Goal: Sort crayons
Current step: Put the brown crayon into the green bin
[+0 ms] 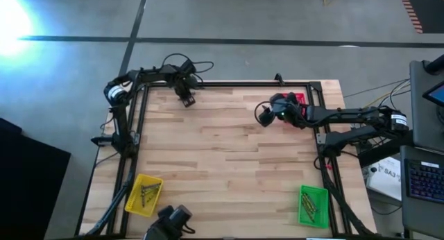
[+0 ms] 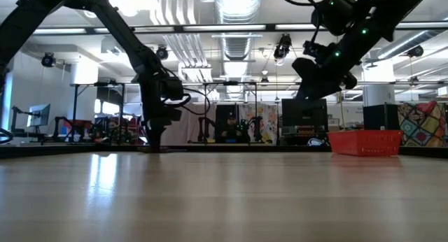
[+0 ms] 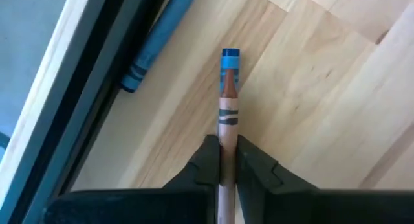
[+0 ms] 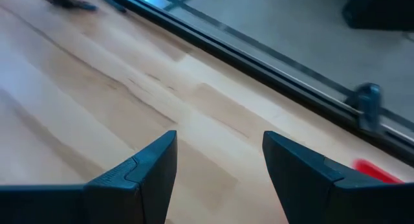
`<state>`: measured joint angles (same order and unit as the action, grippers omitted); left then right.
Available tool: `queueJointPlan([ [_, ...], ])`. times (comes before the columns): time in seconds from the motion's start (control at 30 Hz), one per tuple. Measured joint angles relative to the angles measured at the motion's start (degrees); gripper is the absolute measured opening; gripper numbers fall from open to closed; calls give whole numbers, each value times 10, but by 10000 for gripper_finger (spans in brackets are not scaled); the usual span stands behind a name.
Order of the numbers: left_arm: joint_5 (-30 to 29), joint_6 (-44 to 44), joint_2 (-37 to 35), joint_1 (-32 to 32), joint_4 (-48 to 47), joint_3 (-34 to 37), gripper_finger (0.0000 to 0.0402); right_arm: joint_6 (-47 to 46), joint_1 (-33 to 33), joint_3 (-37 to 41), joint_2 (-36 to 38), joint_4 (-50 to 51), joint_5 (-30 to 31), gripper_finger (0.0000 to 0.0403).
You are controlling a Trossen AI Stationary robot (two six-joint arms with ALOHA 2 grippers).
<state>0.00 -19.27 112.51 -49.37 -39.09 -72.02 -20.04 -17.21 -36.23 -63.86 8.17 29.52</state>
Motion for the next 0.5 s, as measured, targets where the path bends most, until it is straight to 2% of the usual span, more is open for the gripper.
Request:
queueJointPlan([
  [0.1, -5, 16, 1, 15, -9, -8, 4, 0, 1, 0, 0, -18, -27, 219],
  [0.33, 30, 44, -7, 70, -20, -12, 2, 0, 1, 0, 0, -29, -48, 219],
  [0.43, 78, 54, -16, 98, -10, -12, 2, -2, 2, 3, 0, -31, -82, 219],
  [0.5, 119, 59, -24, 117, 3, -11, 2, -4, 6, 13, 0, -49, -130, 219],
])
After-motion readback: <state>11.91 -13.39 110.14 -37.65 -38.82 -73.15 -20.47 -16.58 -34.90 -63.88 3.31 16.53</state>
